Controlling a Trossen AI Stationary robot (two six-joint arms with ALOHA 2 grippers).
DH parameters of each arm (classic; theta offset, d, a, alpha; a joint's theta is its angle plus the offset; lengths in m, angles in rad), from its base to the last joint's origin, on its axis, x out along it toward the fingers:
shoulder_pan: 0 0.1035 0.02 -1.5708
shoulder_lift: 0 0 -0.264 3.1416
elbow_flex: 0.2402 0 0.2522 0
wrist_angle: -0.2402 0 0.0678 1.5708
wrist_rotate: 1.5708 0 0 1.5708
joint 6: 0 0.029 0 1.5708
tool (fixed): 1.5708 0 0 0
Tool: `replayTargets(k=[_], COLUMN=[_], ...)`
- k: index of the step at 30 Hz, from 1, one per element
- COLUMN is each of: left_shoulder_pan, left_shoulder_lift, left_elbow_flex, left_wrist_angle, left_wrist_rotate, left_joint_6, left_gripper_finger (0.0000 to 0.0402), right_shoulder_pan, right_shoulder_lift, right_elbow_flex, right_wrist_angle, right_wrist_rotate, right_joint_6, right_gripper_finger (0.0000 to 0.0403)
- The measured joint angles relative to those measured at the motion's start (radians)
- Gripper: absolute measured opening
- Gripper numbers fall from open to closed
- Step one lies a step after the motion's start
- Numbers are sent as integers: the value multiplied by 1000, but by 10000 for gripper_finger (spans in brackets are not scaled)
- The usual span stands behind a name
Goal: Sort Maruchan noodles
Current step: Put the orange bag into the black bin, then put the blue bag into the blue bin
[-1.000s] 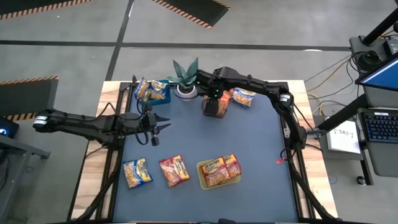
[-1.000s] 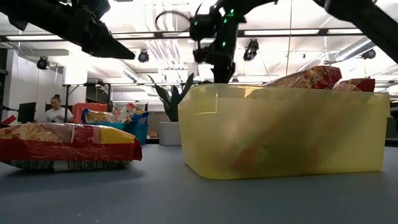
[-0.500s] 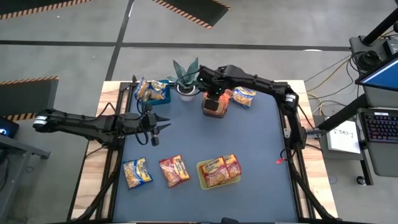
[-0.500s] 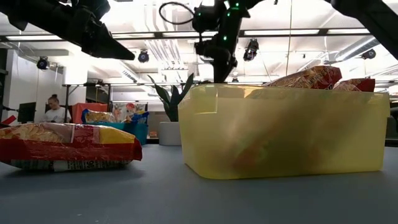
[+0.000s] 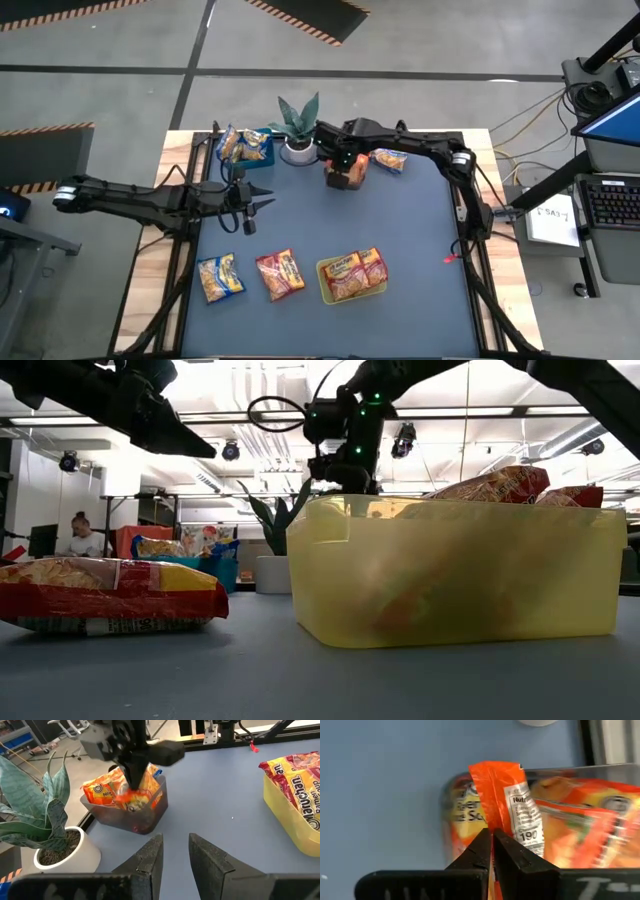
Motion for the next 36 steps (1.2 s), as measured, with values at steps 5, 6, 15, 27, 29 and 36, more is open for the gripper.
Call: replayTargets(k=[5, 6, 15, 27, 29, 36], left_shoulder_pan=[0, 0, -9, -203, -242, -367], left_shoulder_lift=[0, 0, 3, 69, 94, 207], left_elbow_flex=[0, 0, -1, 5, 5, 31], left_wrist_angle=[10, 18, 56, 218, 252, 258], left_wrist_rotate=[0, 0, 30, 158, 154, 105], left_joint_6=[-10, -20, -275, -515, -568, -870], left_gripper_finger=[75, 75, 75, 75, 75, 75], right_shoulder_pan=[22, 26, 65, 130, 146, 166], right_shoulder_lift=[-1, -2, -133, -517, -576, -732], right_elbow_flex=[-44, -48, -85, -577, -693, -985], right_wrist_angle=[27, 25, 102, 710, 883, 1249], right_wrist_rotate=[7, 14, 32, -75, -79, -77], right_joint_6=[4, 4, -29, -64, -63, -115], right_gripper_finger=[9, 8, 8, 8, 8, 8])
